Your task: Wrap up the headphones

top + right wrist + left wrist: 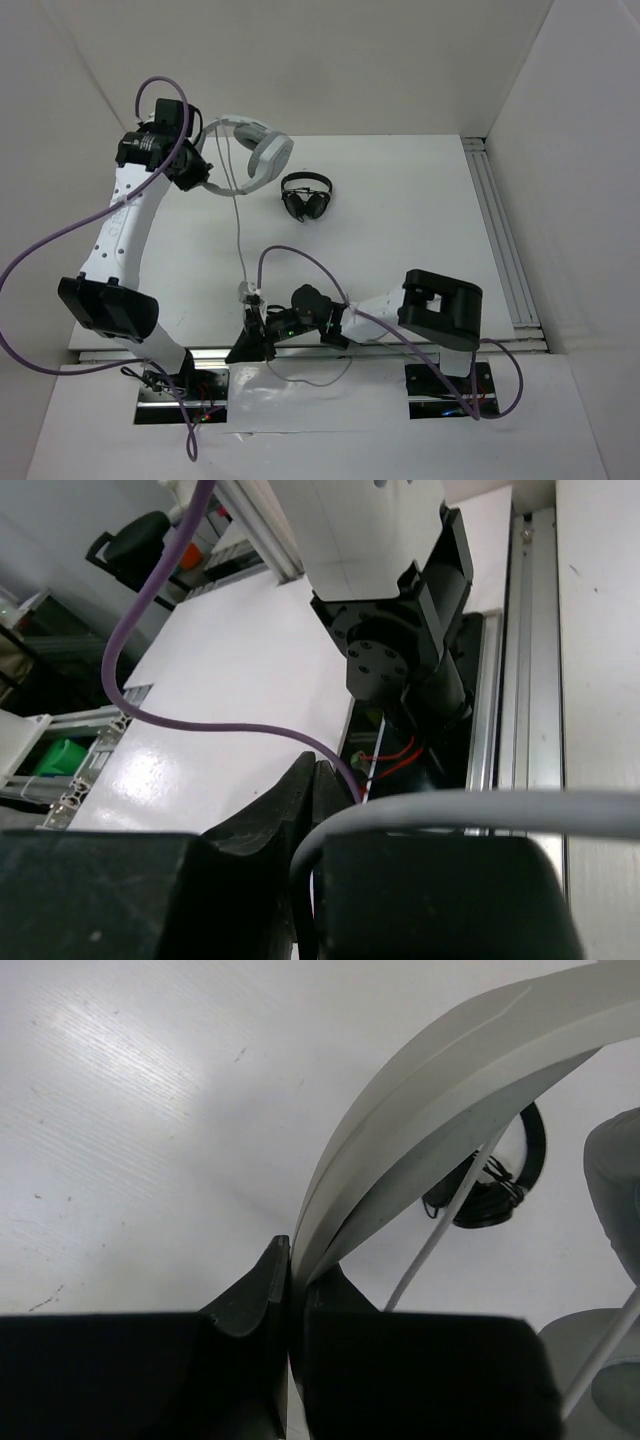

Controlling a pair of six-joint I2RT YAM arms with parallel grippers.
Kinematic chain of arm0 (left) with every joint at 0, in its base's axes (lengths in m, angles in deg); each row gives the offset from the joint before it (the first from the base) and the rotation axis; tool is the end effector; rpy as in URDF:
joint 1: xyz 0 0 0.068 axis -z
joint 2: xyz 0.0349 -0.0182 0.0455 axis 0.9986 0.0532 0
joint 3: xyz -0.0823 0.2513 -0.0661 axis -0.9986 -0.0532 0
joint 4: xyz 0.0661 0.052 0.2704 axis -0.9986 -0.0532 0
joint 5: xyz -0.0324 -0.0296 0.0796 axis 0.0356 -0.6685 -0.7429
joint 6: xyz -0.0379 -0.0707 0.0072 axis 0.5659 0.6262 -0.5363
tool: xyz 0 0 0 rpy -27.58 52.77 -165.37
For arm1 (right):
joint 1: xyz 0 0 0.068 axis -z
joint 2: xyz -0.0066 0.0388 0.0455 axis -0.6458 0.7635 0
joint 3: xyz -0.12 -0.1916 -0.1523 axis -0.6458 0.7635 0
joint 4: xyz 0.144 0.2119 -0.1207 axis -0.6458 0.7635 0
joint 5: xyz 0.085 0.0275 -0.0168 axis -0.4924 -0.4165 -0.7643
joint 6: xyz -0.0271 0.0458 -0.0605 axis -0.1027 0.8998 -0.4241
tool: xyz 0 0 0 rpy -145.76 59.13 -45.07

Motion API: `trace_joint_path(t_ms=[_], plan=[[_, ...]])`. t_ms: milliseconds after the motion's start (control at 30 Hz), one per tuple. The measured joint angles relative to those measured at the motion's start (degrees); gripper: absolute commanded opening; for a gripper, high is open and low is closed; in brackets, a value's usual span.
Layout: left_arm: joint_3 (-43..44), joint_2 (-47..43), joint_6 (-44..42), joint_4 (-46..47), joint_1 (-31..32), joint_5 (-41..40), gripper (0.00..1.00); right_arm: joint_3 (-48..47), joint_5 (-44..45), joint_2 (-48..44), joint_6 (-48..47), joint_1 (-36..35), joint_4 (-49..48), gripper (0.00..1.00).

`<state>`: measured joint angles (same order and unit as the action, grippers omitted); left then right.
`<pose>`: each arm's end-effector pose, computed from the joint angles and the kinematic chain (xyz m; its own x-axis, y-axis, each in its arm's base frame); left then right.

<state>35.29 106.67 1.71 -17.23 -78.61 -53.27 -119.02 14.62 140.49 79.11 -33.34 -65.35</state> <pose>0.3663 -0.0338 0.4070 -0.4264 -0.6735 -0.6038 -0.5812 0.7154 -0.3877 0.0773 0.4006 0.1739 -0.4317 -0.0886 -0.8977 -0.8483 -0.2985 0.4374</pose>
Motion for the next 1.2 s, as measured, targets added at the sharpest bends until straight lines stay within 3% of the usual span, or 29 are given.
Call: trace_joint_path(t_ms=[367,600,867,1033,1200], plan=[[-5.0,0.0,-5.1,0.2,-9.1,-1.7,0.0,-4.5,8.3,-17.0,-12.9,-2.8,29.7,0.0],[-11.0,-0.4,-10.0,2.0,-7.7,-3.8,0.0,-16.6,16.9,-22.4,-23.0,-4.5,54.5,0.0],[-23.7,-1.9,-19.1,6.8,2.3,-5.4,0.0,-38.6,40.0,-22.4,-37.4,-3.4,82.5,0.0],[-32.1,-8.6,-22.2,7.5,11.5,-8.4,0.0,-43.5,53.2,-22.4,-43.7,2.3,88.5,0.0],[-37.6,-18.3,-22.3,7.4,17.6,-11.9,0.0,-39.8,61.7,-24.6,-48.0,8.0,87.3,0.0]])
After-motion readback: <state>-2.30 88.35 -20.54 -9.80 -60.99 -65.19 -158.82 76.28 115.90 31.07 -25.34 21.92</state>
